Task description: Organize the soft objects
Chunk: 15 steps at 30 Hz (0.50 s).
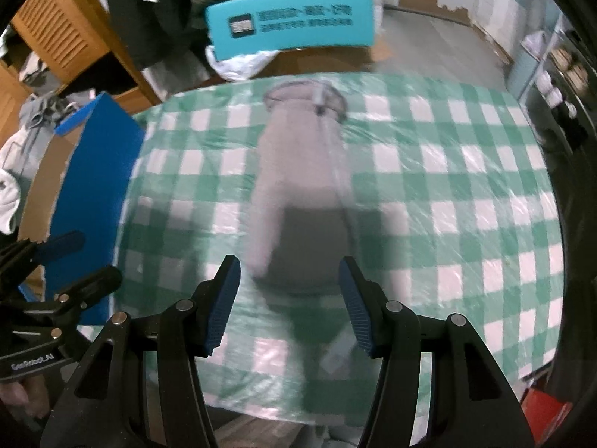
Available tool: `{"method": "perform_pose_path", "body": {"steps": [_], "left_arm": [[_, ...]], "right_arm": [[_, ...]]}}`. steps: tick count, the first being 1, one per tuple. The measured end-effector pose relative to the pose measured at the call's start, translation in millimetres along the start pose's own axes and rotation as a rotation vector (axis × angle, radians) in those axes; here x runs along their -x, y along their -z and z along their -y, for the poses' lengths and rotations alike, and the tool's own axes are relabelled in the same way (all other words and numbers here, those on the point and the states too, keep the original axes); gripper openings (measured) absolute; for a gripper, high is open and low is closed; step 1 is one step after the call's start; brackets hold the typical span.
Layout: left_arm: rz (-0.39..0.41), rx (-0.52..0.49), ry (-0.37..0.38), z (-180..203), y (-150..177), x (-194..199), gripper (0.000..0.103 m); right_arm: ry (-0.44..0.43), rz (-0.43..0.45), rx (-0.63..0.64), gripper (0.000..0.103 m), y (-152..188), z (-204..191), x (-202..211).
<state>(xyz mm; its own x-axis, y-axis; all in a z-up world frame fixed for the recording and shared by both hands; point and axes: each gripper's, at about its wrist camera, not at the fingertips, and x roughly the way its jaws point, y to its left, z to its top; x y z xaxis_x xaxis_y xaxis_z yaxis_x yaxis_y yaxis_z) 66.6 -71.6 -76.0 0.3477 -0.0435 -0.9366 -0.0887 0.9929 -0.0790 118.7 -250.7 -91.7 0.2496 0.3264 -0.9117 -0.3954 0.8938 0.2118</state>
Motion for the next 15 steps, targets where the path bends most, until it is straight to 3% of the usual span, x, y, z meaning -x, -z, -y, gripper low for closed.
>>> {"method": "perform_pose_path", "body": {"steps": [15], "left_arm": [[-0.095, 0.009, 0.034, 14, 16, -41, 0.073]], "right_arm": [[0.025, -0.133, -0.073, 0.055, 41, 29, -31]]}}
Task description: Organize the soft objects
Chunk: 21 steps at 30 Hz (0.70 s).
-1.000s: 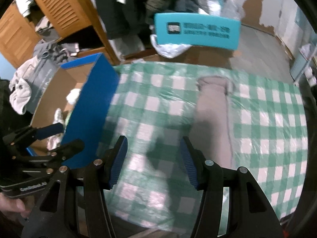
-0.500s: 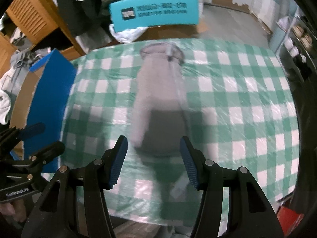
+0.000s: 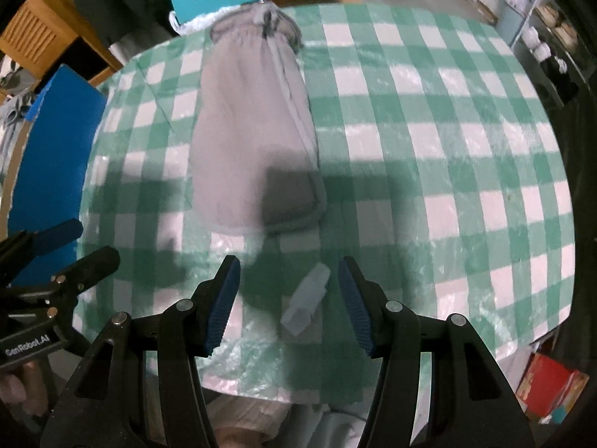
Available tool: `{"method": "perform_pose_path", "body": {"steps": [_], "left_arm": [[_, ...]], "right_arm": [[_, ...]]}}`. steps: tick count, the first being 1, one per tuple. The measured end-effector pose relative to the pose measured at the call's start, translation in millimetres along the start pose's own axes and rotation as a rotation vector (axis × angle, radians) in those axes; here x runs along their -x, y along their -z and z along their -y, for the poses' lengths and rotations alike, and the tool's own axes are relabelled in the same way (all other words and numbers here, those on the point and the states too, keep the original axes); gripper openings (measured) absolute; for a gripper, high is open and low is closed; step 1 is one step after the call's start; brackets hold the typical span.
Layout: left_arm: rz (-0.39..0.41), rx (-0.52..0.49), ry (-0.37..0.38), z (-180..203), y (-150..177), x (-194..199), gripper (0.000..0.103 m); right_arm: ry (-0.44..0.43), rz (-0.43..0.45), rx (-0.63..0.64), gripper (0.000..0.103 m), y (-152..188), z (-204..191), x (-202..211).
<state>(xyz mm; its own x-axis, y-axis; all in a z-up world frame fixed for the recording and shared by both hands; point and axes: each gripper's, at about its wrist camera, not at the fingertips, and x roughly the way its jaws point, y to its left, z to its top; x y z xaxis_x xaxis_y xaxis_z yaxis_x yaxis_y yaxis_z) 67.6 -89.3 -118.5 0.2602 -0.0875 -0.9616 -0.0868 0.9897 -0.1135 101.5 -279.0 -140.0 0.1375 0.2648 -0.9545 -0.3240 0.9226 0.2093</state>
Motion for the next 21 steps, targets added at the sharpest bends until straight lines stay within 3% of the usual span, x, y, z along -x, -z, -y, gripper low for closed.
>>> {"method": "perform_pose_path", "body": {"steps": [13, 15, 20, 21], "left_arm": [[-0.04, 0.021, -0.005, -3, 4, -14, 0.073], [-0.041, 0.021, -0.005, -3, 3, -14, 0.073], [-0.041, 0.022, -0.004, -3, 2, -14, 0.073], [-0.041, 0.022, -0.004, -3, 2, -14, 0.073]], "right_arm": [[0.054, -0.079, 0.073, 0.052, 12, -9, -27], [0.062, -0.087, 0.074, 0.043, 13, -8, -30], [0.081, -0.088, 0.091, 0.032, 15, -8, -34], [0.081, -0.087, 0.09, 0.024, 16, -7, -34]]}}
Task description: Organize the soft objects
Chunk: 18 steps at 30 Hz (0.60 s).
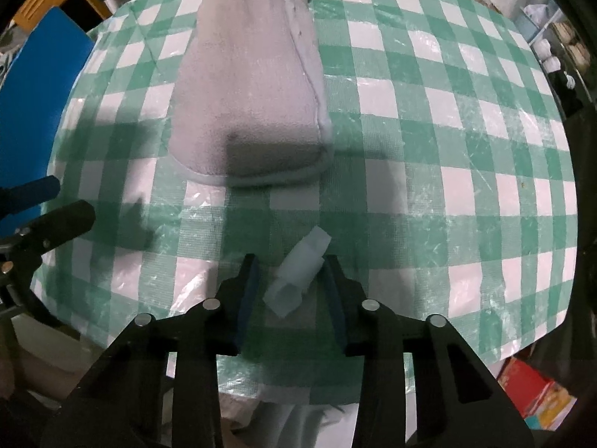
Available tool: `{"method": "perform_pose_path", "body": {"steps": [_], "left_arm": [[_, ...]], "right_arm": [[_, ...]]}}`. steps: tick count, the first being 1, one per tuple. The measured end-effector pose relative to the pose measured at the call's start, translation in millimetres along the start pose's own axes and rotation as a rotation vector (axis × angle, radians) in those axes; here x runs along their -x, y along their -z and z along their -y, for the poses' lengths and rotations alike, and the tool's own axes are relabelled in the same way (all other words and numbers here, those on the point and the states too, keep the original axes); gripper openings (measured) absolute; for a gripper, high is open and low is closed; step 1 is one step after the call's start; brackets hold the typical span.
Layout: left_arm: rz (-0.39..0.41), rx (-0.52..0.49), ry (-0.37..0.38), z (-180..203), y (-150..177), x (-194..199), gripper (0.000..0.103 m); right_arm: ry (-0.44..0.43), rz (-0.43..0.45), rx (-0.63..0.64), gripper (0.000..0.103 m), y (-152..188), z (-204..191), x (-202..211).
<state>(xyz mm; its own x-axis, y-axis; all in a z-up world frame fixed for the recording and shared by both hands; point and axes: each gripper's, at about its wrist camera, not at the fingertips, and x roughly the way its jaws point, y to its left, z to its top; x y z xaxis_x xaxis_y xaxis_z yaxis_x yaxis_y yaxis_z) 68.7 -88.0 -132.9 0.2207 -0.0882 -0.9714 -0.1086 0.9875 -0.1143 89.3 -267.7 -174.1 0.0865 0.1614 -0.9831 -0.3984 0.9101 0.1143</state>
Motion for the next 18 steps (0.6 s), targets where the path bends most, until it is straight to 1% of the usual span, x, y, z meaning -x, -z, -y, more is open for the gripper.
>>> {"method": "perform_pose_path", "body": {"steps": [7, 14, 18], "left_arm": [[-0.002, 0.015, 0.007, 0, -3, -1, 0.073], [0.005, 0.033, 0.026, 1, -10, -2, 0.073], [0.002, 0.046, 0.04, 3, -13, -4, 0.073]], "right_arm": [[-0.012, 0.017, 0.014, 0.015, -2, -3, 4], [-0.039, 0.071, 0.002, 0.016, -9, 6, 17], [-0.058, 0.1, -0.013, 0.015, -15, 20, 24]]}}
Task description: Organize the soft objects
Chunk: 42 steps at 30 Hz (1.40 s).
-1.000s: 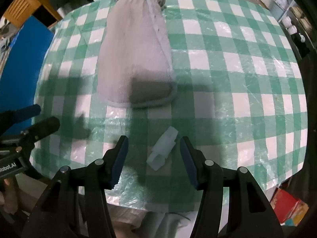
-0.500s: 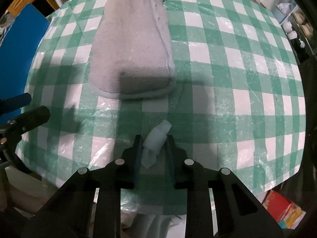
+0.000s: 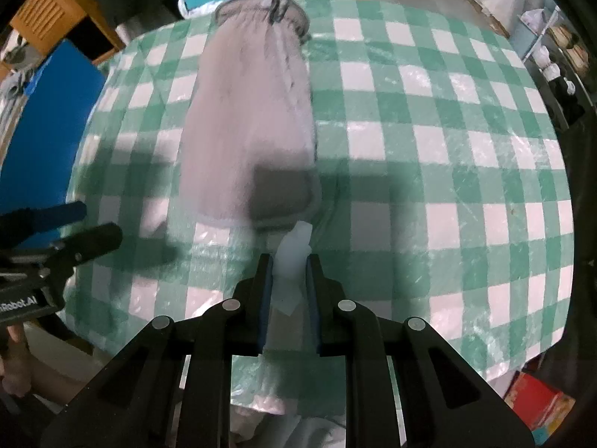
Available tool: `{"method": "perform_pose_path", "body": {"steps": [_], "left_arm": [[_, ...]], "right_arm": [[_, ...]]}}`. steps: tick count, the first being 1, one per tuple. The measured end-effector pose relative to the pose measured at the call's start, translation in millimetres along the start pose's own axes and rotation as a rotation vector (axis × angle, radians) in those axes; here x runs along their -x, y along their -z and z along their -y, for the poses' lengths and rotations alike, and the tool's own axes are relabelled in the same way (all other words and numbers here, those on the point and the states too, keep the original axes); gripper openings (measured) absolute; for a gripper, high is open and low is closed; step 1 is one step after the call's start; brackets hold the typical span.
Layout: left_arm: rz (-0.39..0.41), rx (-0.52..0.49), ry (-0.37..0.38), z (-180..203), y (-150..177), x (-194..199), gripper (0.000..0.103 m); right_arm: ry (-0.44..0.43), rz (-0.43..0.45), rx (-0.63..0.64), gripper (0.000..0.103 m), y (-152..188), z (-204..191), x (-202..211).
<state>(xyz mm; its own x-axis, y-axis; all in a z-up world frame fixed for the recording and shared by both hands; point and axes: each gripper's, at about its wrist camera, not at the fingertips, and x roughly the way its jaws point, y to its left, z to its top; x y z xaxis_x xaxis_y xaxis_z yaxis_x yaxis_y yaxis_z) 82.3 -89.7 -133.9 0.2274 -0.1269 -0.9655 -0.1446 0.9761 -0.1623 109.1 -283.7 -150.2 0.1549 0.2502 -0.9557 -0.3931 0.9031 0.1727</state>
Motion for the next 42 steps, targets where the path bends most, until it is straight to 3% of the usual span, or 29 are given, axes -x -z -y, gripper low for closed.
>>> {"method": "perform_pose_path", "body": {"steps": [10, 14, 24, 40, 42], "left_arm": [[0.006, 0.015, 0.045, 13, -16, -5, 0.073], [0.013, 0.026, 0.07, 19, -27, -9, 0.08], [0.022, 0.075, 0.119, 27, -56, -18, 0.084], [-0.016, 0.144, 0.089, 48, -95, -47, 0.085], [-0.039, 0.176, 0.115, 47, -100, -53, 0.085]], "right_arm": [[0.009, 0.061, -0.053, 0.015, -14, 23, 12], [0.023, 0.088, -0.049, 0.015, -26, 26, 15], [0.014, 0.131, -0.04, 0.016, -57, 27, 10], [0.031, 0.155, -0.075, 0.016, -74, 47, 10], [0.033, 0.151, -0.085, 0.016, -75, 50, 9]]}}
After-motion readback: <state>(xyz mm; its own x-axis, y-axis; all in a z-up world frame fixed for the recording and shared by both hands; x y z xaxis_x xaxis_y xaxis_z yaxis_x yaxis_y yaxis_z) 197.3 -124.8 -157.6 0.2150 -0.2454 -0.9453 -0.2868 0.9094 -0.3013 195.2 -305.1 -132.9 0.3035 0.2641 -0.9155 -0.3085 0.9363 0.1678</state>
